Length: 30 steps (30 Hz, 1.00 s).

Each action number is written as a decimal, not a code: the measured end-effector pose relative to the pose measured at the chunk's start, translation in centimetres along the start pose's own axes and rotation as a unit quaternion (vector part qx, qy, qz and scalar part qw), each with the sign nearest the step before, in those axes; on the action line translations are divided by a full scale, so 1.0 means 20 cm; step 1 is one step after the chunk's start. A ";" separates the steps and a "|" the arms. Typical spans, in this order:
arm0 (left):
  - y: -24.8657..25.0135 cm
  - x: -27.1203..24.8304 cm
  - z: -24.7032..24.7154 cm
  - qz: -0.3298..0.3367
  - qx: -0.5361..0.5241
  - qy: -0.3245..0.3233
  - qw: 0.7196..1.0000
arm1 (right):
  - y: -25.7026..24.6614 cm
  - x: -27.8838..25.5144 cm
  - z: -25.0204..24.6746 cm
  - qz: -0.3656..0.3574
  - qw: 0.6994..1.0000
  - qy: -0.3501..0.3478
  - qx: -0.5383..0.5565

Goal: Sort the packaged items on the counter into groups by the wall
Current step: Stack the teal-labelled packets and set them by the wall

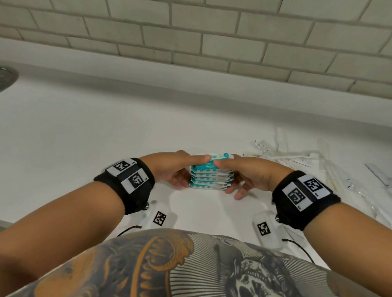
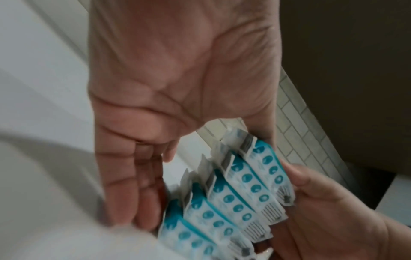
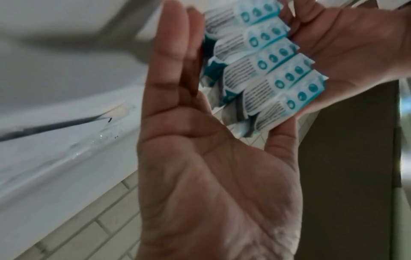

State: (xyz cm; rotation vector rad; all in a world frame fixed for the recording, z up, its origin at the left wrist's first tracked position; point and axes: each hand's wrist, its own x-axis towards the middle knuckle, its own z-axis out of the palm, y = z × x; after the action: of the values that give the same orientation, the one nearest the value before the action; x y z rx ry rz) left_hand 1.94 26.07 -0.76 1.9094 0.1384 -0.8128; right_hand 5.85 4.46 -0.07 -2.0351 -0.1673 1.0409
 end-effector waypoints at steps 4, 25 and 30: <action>0.01 0.10 -0.03 0.041 -0.003 0.089 0.995 | 0.00 0.06 -0.01 -0.055 0.996 0.068 -0.025; -0.07 0.30 0.05 -0.002 0.456 0.078 0.887 | 0.17 0.22 0.02 0.012 0.893 0.101 -0.438; -0.08 0.31 0.05 0.005 0.463 0.068 0.884 | 0.17 0.23 0.01 0.019 0.898 0.096 -0.429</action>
State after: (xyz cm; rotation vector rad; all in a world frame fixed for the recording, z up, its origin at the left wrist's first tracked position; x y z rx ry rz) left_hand 5.54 24.47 -5.94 2.8660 -0.2242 -0.8041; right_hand 7.81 4.46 -5.47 -2.9269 -0.5664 0.8457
